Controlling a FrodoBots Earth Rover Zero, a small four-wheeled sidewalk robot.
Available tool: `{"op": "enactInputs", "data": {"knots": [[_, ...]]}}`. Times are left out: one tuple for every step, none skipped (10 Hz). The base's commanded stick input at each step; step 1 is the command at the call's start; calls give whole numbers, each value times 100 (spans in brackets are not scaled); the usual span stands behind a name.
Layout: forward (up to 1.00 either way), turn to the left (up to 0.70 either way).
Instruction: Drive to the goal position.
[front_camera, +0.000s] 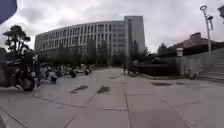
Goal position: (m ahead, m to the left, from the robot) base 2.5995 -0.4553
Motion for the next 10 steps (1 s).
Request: {"op": "enactInputs", "data": {"knots": [[70,0],[70,0],[70,0],[70,0],[69,0],[68,0],[66,0],[66,0],[67,0],[68,0]]}}
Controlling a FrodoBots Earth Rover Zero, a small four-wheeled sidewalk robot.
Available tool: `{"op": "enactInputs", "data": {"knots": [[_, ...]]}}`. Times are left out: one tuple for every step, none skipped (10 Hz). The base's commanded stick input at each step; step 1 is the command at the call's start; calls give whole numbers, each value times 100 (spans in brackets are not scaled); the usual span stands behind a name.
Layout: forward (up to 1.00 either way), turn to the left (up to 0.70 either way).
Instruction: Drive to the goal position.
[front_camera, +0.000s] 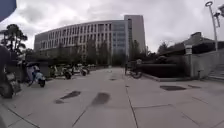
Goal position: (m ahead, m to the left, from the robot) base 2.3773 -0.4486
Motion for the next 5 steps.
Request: {"op": "enactInputs", "data": {"knots": [[68,0],[68,0],[68,0],[68,-12],[68,-33]]}}
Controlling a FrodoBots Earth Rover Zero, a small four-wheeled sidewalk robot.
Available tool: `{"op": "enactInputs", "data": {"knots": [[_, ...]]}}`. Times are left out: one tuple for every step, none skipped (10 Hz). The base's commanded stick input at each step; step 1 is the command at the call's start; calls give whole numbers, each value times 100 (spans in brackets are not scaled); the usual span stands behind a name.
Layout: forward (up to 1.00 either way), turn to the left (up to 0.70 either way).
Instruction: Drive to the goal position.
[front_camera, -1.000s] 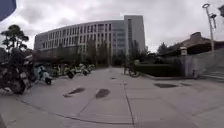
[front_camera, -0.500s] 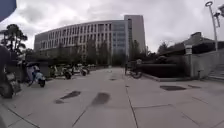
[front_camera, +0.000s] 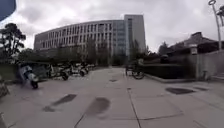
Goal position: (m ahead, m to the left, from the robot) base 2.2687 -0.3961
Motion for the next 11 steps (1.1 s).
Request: {"op": "enactInputs", "data": {"knots": [[68,-34],[68,-30],[68,-9],[68,0],[68,0],[68,0],[68,0],[68,0],[68,0],[68,0],[68,0]]}}
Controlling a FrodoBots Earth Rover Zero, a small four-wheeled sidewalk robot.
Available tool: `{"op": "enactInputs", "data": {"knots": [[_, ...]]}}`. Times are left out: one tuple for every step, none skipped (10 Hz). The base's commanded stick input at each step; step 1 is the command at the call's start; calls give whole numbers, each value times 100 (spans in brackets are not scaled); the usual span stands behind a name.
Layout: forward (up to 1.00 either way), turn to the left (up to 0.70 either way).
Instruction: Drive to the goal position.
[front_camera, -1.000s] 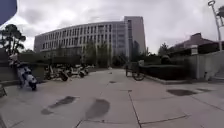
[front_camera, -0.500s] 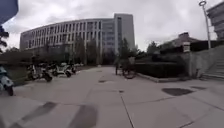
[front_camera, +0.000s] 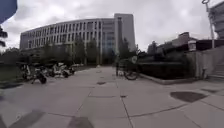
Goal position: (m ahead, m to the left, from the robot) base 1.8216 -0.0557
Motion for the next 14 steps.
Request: {"op": "enactInputs", "data": {"knots": [[68,0],[68,0],[68,0],[68,0],[68,0],[68,0],[68,0],[68,0],[68,1],[68,2],[68,12],[68,28],[68,33],[68,3]]}}
